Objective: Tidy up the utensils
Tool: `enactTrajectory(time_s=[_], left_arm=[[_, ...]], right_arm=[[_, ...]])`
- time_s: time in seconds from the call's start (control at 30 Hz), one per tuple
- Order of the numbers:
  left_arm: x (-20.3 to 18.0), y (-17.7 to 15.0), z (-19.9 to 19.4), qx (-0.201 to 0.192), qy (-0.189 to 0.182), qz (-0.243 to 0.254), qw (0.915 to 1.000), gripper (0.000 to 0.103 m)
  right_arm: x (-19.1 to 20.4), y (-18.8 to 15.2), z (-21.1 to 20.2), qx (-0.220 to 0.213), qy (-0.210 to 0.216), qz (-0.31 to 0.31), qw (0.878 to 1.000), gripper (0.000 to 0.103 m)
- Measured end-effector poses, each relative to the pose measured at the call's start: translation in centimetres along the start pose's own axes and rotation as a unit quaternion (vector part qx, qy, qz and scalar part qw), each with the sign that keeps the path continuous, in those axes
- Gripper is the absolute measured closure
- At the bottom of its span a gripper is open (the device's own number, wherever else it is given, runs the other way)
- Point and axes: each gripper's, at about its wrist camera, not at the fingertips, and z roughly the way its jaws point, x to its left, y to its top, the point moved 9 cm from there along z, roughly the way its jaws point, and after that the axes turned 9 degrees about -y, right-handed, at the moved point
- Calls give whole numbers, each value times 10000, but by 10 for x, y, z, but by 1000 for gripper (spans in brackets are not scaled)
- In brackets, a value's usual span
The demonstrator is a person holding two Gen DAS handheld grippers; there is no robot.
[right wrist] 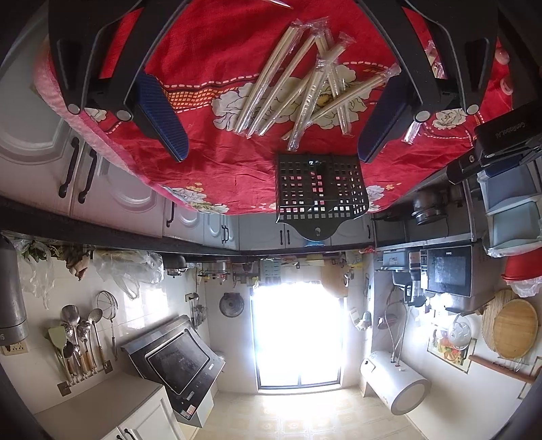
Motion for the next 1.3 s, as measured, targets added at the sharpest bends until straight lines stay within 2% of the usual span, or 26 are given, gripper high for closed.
enactTrajectory(time_s=[0.87,1.3], left_arm=[[0,1,-1,-30,15,4,10000,10],[29,1,8,119,204,-278,9993,10]], right_arm=[[1,-1,0,-13,11,8,10000,6],[24,5,16,231,456,-324,9982,6]])
